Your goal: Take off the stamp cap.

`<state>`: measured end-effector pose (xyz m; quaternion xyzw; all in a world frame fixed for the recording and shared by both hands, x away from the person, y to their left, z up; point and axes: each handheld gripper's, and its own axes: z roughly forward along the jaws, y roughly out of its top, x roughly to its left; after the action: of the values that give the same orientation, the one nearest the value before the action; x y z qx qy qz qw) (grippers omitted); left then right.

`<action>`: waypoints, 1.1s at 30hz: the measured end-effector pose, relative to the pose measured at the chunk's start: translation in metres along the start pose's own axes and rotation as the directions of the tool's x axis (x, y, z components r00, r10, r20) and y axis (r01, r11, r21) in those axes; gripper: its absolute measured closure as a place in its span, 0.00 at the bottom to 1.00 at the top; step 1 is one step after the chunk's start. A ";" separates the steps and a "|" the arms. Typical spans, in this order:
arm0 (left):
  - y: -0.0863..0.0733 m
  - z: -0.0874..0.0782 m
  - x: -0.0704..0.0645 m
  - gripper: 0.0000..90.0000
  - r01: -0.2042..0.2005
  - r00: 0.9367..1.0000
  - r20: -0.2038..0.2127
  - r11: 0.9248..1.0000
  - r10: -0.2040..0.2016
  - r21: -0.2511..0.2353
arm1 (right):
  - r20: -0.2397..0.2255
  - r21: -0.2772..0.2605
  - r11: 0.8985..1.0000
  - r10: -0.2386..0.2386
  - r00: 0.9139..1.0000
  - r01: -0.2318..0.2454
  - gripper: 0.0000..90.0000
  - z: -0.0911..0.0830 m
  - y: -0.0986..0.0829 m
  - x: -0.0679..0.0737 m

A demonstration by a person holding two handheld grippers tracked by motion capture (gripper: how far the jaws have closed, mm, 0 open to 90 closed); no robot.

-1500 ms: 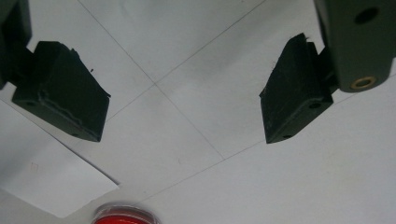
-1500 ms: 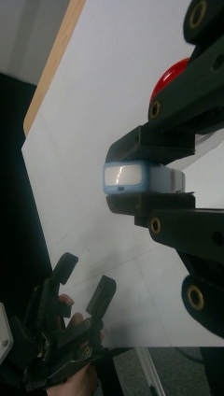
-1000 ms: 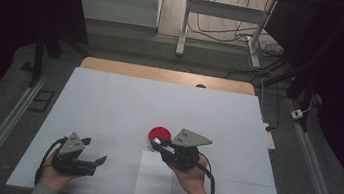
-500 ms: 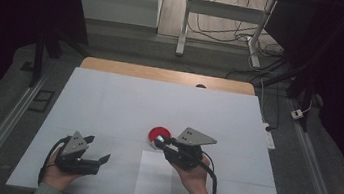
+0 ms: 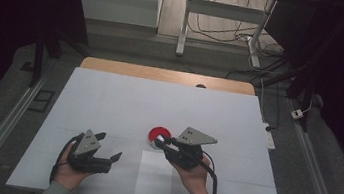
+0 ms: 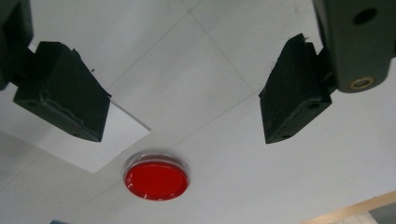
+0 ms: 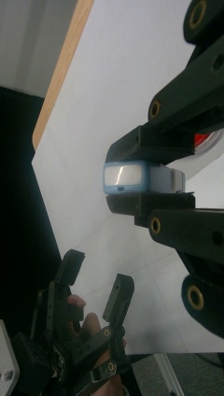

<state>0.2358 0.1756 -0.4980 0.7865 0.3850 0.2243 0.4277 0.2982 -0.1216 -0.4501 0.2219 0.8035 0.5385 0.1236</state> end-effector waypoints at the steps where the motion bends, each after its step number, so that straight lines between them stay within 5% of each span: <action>1: 0.002 0.001 -0.001 0.18 -0.001 1.000 0.001 1.000 0.001 -0.002 | -0.001 0.000 1.000 0.001 1.000 -0.001 0.84 0.000 0.000 0.000; 33: 0.025 0.029 -0.027 0.19 -0.056 0.997 0.046 0.998 0.056 -0.005 | 0.000 -0.001 1.000 0.008 1.000 -0.008 0.84 0.002 -0.002 0.002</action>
<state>0.2494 0.1316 -0.4931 0.8011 0.3524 0.2186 0.4316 0.2976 -0.1194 -0.4524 0.2248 0.8024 0.5393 0.1215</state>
